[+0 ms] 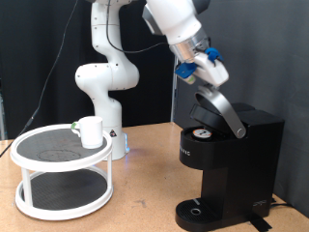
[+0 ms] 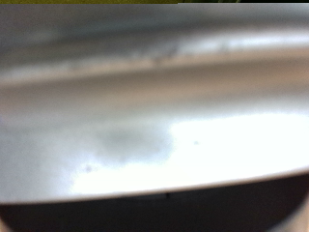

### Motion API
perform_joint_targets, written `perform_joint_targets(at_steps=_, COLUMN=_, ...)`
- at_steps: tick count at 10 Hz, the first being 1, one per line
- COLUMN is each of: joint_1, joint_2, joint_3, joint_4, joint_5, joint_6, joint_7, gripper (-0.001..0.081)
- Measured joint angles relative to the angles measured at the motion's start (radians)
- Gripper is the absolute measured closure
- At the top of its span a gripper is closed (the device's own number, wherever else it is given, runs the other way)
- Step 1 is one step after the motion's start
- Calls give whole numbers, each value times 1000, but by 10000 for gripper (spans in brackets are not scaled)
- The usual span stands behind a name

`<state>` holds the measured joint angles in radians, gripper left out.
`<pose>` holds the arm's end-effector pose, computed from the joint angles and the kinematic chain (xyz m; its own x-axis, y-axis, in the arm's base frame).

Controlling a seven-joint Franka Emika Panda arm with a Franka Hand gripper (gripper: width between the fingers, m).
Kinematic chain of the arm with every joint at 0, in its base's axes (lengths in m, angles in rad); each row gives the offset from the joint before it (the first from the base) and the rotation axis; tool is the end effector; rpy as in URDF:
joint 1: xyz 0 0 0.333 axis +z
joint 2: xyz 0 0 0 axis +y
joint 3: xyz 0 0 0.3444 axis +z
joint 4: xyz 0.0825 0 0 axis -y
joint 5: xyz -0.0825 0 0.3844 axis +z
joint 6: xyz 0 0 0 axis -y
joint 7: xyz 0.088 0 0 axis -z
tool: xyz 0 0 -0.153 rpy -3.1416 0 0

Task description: Make a cup of coffee with the keurig machine

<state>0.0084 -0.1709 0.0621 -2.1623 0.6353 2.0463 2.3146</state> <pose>0.5060 0.0937 0.4731 -0.7991 -0.4691 -0.3760 -0.5945 0.7093 0.3787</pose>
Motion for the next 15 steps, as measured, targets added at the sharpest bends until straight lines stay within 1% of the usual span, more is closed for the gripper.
perform_joint_targets(at_steps=2, joint_1=-18, joint_2=0, joint_3=-2, joint_4=-34, joint_5=-37, joint_6=51, joint_7=1, gripper=806)
perform_joint_targets(at_steps=4, joint_1=-36, joint_2=6, joint_3=-7, joint_4=-77, joint_5=-52, joint_6=109, joint_7=-7, gripper=806)
perform_joint_targets(at_steps=9, joint_1=-42, joint_2=18, joint_3=-10, joint_4=-144, joint_5=-53, joint_6=232, joint_7=-52, gripper=806)
perform_joint_targets(at_steps=11, joint_1=-42, joint_2=21, joint_3=-10, joint_4=-159, joint_5=-44, joint_6=263, joint_7=-75, gripper=806)
perform_joint_targets(at_steps=15, joint_1=-42, joint_2=21, joint_3=-10, joint_4=-164, joint_5=-14, joint_6=278, joint_7=-108, gripper=806)
